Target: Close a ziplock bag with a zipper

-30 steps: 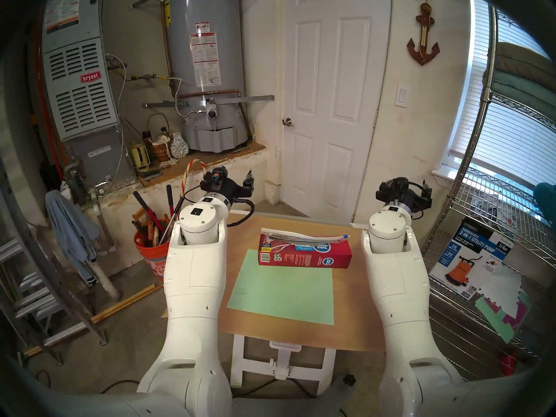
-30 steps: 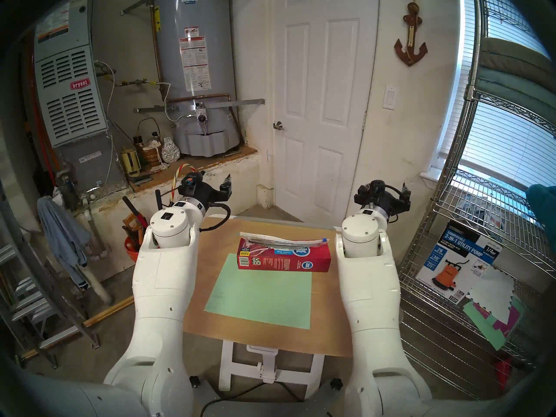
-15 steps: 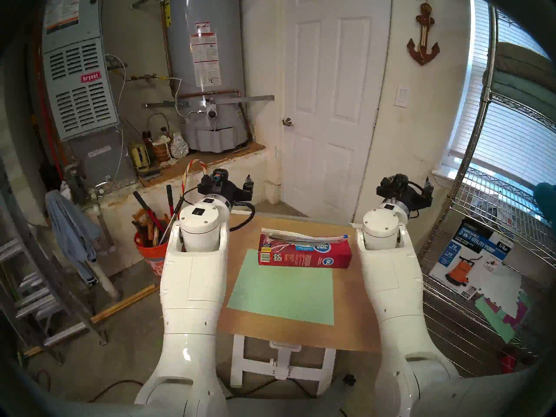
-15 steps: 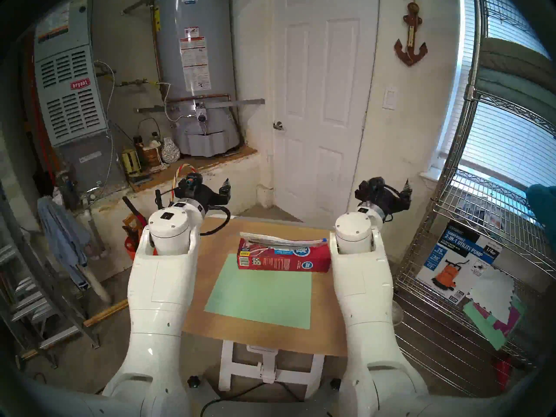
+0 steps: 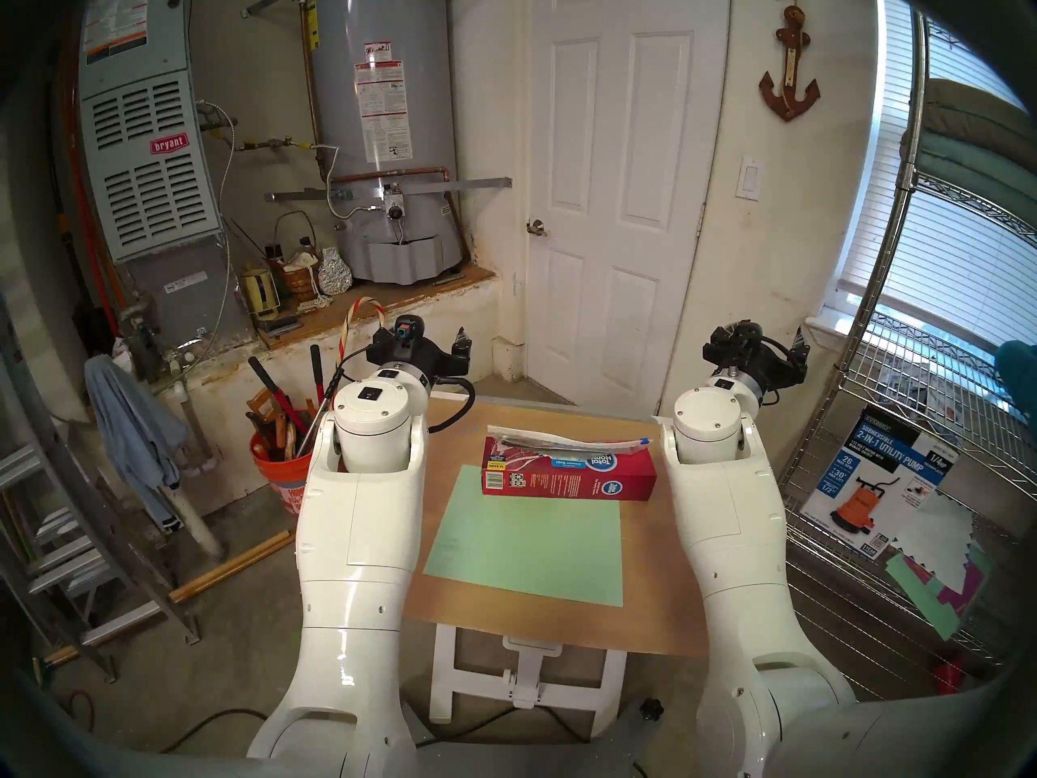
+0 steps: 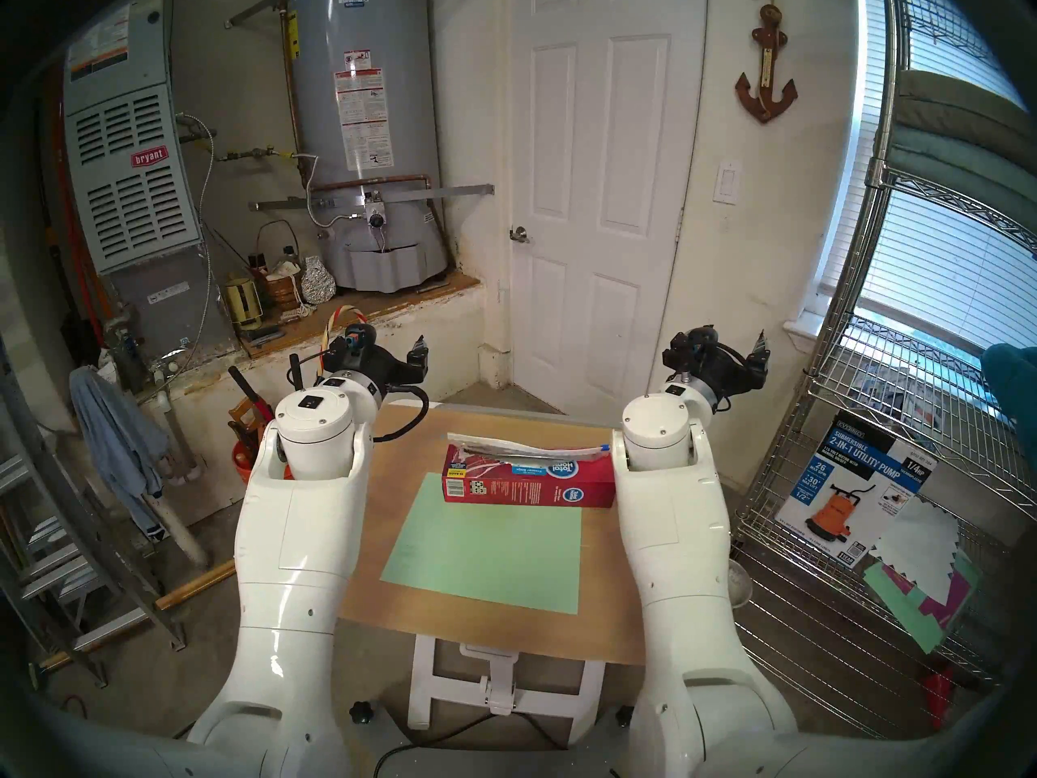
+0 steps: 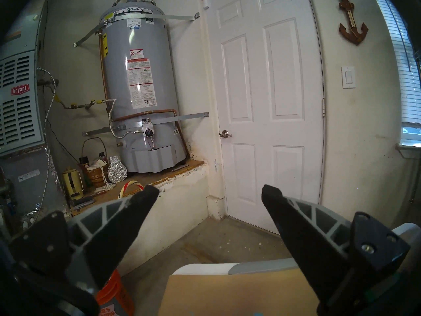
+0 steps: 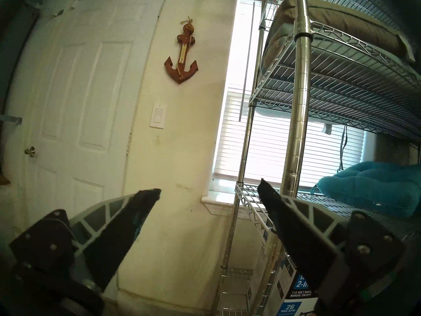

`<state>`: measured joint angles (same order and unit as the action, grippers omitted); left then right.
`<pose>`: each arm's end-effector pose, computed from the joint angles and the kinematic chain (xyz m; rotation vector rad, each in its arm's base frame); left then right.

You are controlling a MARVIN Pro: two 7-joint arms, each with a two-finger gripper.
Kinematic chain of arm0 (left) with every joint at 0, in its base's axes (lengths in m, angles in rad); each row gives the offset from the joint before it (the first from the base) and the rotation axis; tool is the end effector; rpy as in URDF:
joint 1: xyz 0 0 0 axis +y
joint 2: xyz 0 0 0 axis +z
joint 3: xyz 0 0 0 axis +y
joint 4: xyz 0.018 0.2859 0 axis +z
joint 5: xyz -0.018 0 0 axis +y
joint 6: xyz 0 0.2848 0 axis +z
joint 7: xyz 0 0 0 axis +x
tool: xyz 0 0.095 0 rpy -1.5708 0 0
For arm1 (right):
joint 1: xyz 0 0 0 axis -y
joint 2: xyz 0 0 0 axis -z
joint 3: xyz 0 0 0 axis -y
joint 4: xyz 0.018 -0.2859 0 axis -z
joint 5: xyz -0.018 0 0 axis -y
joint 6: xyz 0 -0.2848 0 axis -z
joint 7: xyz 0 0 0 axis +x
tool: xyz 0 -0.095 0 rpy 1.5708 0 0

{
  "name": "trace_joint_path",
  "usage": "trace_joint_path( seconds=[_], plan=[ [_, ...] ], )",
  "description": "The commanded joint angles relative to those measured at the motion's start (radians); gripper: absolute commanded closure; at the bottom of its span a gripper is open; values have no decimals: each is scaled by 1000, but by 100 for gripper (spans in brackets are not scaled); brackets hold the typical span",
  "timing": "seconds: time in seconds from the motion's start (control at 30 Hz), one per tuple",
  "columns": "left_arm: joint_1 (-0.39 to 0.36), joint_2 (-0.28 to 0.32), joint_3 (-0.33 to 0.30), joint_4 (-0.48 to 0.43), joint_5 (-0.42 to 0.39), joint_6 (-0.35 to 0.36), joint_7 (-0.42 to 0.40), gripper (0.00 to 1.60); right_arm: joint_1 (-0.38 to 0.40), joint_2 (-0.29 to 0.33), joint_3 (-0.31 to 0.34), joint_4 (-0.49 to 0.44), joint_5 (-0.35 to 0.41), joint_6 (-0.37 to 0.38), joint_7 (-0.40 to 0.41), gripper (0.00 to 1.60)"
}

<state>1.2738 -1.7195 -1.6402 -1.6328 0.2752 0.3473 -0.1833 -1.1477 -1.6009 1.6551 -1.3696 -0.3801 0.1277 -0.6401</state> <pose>0.4679 -0.0278 -0.1866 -2.2172 0.1778 -2.1886 0.4821 -0.0763 -0.1845 1.5094 -0.4291 1.8228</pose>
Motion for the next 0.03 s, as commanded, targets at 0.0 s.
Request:
trace_joint_path(
  seconds=[0.0],
  plan=[
    [-12,-1,2,-30,-4,-10,1,0,25,0,-9,-15,-3,-13,0,0]
  ],
)
